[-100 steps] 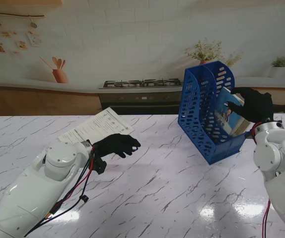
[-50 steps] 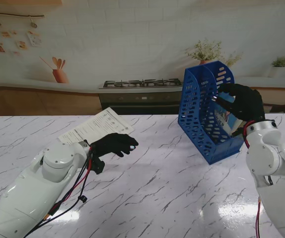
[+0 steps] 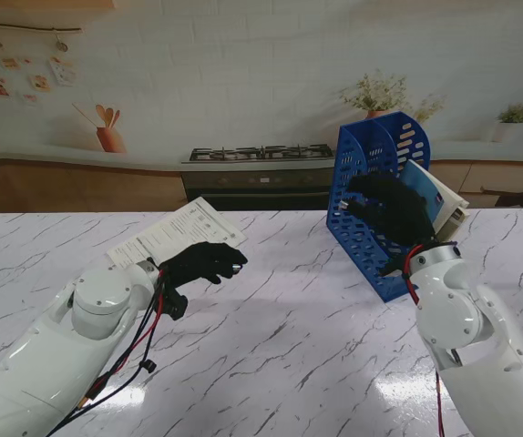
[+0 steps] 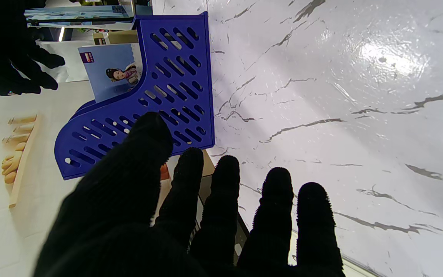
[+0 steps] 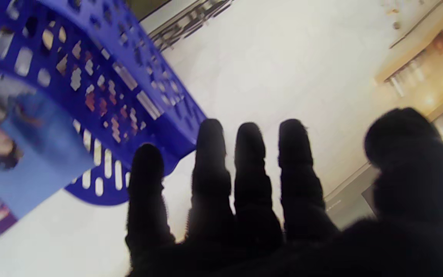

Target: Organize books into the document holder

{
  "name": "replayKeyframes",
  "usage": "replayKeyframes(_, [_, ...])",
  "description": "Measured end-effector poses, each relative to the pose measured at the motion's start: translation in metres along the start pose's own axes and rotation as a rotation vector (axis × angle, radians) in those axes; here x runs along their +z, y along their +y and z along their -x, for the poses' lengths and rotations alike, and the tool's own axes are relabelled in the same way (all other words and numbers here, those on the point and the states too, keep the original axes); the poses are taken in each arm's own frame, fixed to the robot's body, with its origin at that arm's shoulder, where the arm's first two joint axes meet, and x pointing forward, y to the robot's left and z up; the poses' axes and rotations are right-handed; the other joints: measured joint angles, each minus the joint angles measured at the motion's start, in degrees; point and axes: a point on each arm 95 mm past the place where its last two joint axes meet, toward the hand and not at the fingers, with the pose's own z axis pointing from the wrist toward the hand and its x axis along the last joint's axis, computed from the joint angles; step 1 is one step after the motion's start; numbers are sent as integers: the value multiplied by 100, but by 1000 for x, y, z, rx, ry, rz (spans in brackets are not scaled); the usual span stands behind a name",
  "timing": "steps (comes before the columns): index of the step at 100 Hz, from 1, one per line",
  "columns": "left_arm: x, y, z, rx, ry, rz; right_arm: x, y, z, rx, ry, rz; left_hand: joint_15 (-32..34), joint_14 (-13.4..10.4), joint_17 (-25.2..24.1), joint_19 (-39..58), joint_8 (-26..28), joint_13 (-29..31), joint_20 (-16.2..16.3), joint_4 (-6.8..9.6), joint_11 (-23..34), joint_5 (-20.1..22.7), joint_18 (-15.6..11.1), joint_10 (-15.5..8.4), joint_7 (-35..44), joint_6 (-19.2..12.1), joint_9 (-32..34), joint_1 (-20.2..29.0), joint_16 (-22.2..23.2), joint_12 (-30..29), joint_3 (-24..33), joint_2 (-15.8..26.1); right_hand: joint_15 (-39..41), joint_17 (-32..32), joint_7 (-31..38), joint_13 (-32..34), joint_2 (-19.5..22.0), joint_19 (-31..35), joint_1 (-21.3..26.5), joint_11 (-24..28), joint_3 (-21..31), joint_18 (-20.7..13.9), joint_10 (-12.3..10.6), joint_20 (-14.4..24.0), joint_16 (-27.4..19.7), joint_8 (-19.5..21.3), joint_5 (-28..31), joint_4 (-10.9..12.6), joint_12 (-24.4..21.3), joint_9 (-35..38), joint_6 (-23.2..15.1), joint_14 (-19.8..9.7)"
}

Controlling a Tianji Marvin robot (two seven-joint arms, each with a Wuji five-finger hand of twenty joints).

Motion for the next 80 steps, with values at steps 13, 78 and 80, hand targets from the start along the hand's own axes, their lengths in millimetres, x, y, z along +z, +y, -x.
replayKeyframes(13, [-5,-4,1,12,-1,-29,-5,-20,-5,80,19,-31,0,-61,-6,-155,0,0,-71,0,0,0,-156,0,0,-2,0,0,-72,-1,0,0,0,-13,10,0,7,-23,0,1,-27,2,0,1,2,19,0,219,11,0,5,0])
replayKeyframes(78, [-17,-66,28,376,-115,-247,-26,-87,12,214,-20,-188,-233,-597,-89,-1223,-2,-128,-716,0,-139,-65,-1001,-167,5,-150,-122,-265,-659,-181,-9,192,0,-84,13,0,70,-138,0,2,-83,15,19,2,3,78,0,229,11,0,26,4])
replayKeyframes(80, [-17,-68,29,385,-120,-251,-26,-88,12,215,-20,-188,-292,-613,-89,-1309,-2,-200,-749,0,-160,-66,-1015,-176,5,-152,-141,-286,-673,-205,-9,192,0,-89,13,0,70,-138,0,2,-83,15,20,2,3,78,0,229,11,0,26,4])
